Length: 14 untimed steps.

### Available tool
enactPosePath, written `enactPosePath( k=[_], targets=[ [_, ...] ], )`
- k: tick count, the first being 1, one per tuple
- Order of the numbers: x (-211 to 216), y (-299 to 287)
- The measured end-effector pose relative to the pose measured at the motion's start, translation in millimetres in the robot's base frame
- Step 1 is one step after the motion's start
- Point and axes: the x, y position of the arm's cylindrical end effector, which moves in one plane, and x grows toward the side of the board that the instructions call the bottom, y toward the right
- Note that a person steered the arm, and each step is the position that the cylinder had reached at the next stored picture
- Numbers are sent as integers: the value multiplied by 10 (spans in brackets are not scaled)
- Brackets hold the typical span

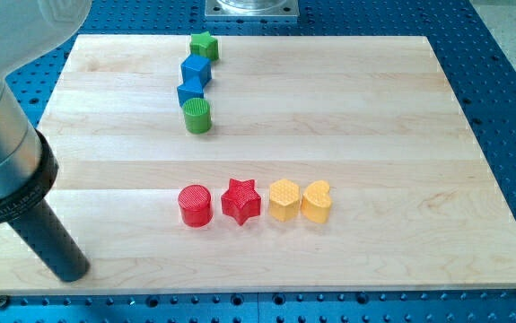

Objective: Separate the yellow and red blocks from each other

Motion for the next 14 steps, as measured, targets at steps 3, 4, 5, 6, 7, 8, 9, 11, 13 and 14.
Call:
enactPosePath(
  k=[3,4,5,6,7,8,9,11,13,14],
  targets=[
    [-96,7],
    [-96,4],
    [-96,-79],
    [-96,-87],
    [-97,-116],
    [-97,-162],
    [-97,-182],
    [-99,109],
    [-240,1487],
    [-281,1205]
  ],
)
